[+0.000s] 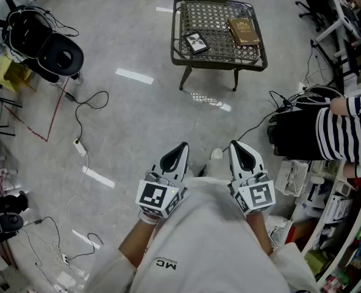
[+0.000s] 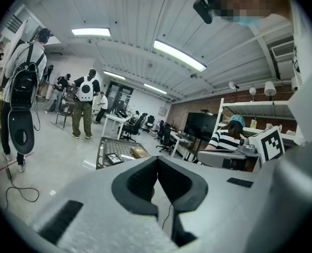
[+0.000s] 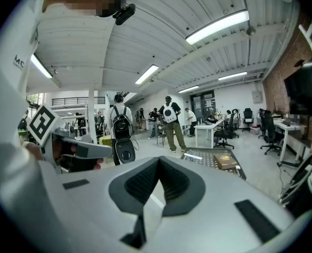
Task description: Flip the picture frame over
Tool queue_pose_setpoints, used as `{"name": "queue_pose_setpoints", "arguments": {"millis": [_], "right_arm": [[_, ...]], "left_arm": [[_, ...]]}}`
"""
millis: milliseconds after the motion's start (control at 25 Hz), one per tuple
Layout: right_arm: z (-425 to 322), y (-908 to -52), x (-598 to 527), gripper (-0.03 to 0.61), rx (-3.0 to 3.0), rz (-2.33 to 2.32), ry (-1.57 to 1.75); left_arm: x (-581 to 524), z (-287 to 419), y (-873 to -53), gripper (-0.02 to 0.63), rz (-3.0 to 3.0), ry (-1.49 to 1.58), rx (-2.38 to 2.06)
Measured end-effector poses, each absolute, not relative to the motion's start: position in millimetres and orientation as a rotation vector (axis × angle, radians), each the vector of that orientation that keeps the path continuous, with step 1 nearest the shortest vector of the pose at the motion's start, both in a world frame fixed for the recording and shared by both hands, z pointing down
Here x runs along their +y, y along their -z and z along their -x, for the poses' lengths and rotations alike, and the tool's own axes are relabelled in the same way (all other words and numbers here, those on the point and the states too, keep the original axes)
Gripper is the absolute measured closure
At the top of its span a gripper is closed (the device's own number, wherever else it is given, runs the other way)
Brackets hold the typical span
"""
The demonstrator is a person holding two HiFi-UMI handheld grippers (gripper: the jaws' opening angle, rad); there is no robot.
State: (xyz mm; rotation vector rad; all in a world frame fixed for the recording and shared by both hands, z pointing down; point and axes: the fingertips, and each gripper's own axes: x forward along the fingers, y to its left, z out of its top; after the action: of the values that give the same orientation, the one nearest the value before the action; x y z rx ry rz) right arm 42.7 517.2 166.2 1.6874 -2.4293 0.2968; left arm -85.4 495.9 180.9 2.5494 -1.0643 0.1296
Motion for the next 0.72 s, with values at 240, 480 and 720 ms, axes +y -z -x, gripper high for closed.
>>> {"name": "queue_pose_setpoints", "arguments": {"millis": [240,480,720], "right_arm": [[-33.7,-164.3,510.4,0.563,-2.429,-1.678,-0.261],[-7.7,-164.1,497.7,0.563,-2.448,-1.627,-0.265],[4.6,-173.2,457.9,0.563,-2.535,-1.565,-0.323]], "left_arm": [[489.8,90.9,-170.8,0.589,-2.589,-0.101,-1.068],[479.5,116.5,-175.9,0.589,-2.545,-0.08,-1.14],[446.1,128.7,-183.5,0.589,-2.508,-0.111,-1.183]]}}
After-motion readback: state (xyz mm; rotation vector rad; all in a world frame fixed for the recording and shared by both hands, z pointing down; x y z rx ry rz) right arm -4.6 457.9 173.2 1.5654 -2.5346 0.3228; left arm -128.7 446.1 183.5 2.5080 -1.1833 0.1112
